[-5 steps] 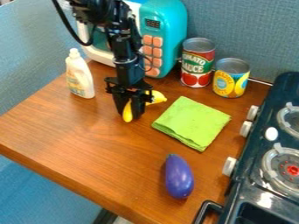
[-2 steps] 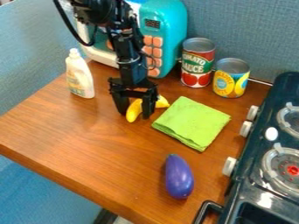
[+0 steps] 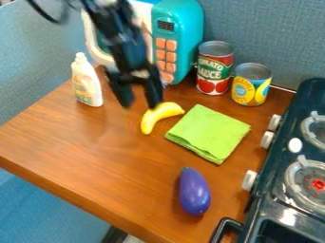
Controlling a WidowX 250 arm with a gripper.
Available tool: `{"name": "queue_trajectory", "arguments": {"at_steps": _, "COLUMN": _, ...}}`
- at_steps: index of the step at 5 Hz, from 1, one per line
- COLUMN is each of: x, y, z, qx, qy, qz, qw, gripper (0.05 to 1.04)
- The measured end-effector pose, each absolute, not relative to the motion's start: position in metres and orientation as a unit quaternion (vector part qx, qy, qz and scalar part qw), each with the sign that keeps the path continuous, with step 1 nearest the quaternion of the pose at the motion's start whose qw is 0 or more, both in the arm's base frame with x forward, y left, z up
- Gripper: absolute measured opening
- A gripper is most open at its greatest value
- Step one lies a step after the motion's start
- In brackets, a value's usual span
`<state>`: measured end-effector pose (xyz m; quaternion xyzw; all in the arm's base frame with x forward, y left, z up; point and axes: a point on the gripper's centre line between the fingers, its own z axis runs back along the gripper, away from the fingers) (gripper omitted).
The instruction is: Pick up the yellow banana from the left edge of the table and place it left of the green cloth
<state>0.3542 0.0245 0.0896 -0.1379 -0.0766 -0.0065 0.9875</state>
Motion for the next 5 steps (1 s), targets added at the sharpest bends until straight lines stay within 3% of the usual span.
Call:
{"name": "queue_trajectory", "arguments": {"at_steps": 1, "x": 0.316, "y": 0.031, "z": 0.141, "qx": -0.135, "qy": -0.102, "qz": -0.053, "qw": 0.984, "gripper": 1.000}}
{"name": "queue_trajectory", "arguments": {"at_steps": 2, "x": 0.282, "y": 0.025, "z": 0.160, "qx": -0.123, "qy": -0.086, "qz": -0.070, "qw": 0.986, "gripper": 1.000}}
{"name": "queue_trajectory", "arguments": {"at_steps": 3, "x": 0.261, "y": -0.010, "z": 0.152, "qx": -0.130, "qy": -0.067, "qz": -0.113, "qw": 0.983, "gripper": 1.000}}
{"name": "queue_trajectory", "arguments": {"at_steps": 5, "x": 0.273, "y": -0.054, "z": 0.110, "qx": -0.105, "qy": -0.077, "qz": -0.122, "qw": 0.984, "gripper": 1.000}}
